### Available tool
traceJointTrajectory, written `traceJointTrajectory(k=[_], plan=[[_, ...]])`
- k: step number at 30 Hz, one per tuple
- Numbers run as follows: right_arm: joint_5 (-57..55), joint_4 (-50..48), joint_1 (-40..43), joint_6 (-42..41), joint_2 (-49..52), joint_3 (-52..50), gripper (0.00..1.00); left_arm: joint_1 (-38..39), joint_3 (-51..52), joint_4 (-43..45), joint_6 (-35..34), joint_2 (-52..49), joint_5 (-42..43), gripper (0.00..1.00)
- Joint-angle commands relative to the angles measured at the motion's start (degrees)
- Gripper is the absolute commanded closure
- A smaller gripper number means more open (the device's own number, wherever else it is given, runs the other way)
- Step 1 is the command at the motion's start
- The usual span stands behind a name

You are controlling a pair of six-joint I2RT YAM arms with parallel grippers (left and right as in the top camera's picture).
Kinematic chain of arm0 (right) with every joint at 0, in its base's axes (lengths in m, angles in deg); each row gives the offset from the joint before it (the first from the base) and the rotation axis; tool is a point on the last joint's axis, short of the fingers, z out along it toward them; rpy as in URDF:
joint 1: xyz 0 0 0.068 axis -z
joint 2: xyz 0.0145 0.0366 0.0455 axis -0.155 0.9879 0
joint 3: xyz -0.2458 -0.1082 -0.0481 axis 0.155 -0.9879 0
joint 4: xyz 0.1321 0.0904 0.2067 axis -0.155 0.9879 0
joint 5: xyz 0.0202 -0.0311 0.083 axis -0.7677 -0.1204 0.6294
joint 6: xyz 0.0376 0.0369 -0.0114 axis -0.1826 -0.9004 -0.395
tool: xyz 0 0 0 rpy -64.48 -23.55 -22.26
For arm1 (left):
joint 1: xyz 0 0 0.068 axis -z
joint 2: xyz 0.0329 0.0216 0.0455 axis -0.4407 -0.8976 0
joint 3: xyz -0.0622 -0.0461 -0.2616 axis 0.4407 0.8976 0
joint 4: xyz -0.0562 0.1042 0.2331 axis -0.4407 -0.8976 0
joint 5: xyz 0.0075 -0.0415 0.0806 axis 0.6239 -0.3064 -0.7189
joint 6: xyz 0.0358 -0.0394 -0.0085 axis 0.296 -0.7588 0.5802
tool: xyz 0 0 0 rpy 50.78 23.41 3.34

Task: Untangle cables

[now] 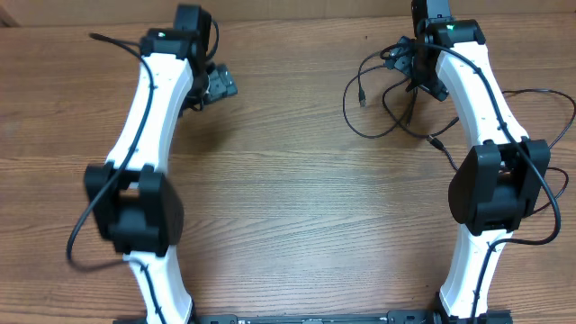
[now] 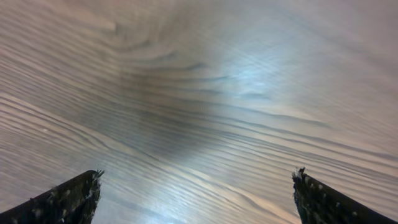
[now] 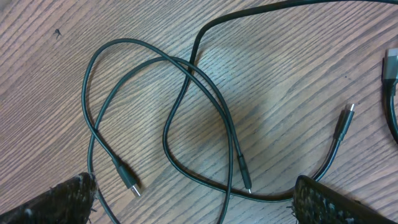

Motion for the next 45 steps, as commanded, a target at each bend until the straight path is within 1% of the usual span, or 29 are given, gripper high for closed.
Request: traceJointTrajectory(k=[1, 9, 18, 20, 22, 23, 27, 30, 37, 45], plan=[[-0.57, -0.35, 0.17, 0.09, 0.02, 0.76, 0.00, 1.33, -0.33, 0.02, 0.85, 8.72, -0.55, 0.00], [-0.57, -0.35, 0.17, 0.09, 0.02, 0.76, 0.00, 2.51, -0.33, -0.17, 0.87, 19.69, -0.59, 0.01], [-0.57, -0.35, 0.17, 0.09, 0.02, 0.76, 0.00, 2.47, 0.26, -7.63, 0.90, 29.18, -1.18, 0.00], [-0.59, -0.35, 0.17, 0.09, 0.02, 0.76, 0.00, 2.47, 1.99, -7.45, 0.92, 30.64, -1.70, 0.01], [-0.59, -0.35, 0.17, 0.09, 0.02, 0.76, 0.00, 2.47, 4.76, -5.33, 1.92, 31.98, -2.05, 0.01], [-0.57, -0.35, 0.17, 0.09, 0.02, 0.76, 0.00, 2.47, 7.10, -2.86, 3.50, 32.92, -2.05, 0.00], [-0.59, -0.35, 0.17, 0.09, 0.02, 0.76, 0.00, 2.47, 19.61, 12.70, 12.76, 37.00, -1.55, 0.00], [-0.59, -0.35, 0.17, 0.09, 0.02, 0.76, 0.00, 2.47, 29.66, 23.54, 15.93, 40.09, -1.55, 0.00], [-0.57, -0.35, 0.17, 0.09, 0.02, 0.76, 0.00, 2.43, 54.03, 45.09, 16.04, 48.81, -1.27, 0.01], [-0.57, -0.35, 0.17, 0.09, 0.02, 0.76, 0.00, 2.43, 81.29, 67.30, 15.72, 60.48, 0.61, 0.00]])
